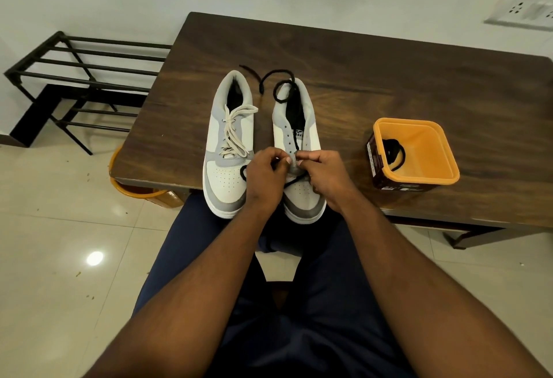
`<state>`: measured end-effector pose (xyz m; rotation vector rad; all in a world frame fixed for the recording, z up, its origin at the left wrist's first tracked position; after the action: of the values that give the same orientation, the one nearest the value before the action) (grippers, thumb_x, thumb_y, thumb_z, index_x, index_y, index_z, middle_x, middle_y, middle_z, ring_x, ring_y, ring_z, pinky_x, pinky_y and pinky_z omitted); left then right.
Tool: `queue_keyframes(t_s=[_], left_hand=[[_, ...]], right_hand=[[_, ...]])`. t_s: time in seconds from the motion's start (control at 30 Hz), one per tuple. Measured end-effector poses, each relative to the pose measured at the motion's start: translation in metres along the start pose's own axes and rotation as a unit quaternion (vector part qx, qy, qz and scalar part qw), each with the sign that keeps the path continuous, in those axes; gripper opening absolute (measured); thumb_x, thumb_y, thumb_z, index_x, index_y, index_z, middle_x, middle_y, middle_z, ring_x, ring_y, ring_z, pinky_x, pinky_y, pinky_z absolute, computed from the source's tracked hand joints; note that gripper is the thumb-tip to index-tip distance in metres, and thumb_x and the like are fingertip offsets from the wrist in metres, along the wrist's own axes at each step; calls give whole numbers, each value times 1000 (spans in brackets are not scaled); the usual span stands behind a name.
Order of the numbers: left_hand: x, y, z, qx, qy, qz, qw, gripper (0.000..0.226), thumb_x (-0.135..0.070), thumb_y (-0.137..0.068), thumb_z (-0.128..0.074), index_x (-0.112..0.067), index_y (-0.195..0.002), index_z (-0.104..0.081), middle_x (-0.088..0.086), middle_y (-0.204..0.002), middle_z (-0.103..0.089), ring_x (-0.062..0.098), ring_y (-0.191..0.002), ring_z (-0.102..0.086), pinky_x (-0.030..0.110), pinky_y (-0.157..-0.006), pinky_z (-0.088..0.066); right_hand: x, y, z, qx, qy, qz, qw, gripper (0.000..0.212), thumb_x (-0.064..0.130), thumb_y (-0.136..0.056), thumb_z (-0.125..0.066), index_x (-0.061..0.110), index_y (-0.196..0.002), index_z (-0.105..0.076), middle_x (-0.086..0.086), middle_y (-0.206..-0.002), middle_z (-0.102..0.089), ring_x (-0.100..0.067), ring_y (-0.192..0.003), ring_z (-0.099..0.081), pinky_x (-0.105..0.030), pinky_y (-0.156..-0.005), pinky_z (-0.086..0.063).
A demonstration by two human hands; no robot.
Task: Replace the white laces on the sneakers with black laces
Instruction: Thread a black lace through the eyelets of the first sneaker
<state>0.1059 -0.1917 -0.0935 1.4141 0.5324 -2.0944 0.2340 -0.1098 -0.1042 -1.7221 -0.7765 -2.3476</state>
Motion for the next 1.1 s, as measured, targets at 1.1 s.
queue_keyframes(t_s=[1.1], left_hand=[[-29, -16, -21, 133, -274, -76, 949, 63, -47, -70, -80, -24, -103, -31, -1, -122, -54, 24, -132, -39, 50, -119, -10]], right_hand=[[206, -40, 34, -121, 641, 305, 694, 20, 9, -96, -44, 3, -109, -57, -19, -112, -55, -44, -94, -61, -47, -77, -47]])
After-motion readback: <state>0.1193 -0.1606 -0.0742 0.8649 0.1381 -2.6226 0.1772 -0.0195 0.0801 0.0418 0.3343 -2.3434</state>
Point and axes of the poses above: each hand's wrist, its own y-axis away from the middle knuckle, its own z-axis out of the back of the hand, x = y × z, the point moved 10 cm from there along -y, towards the middle knuckle
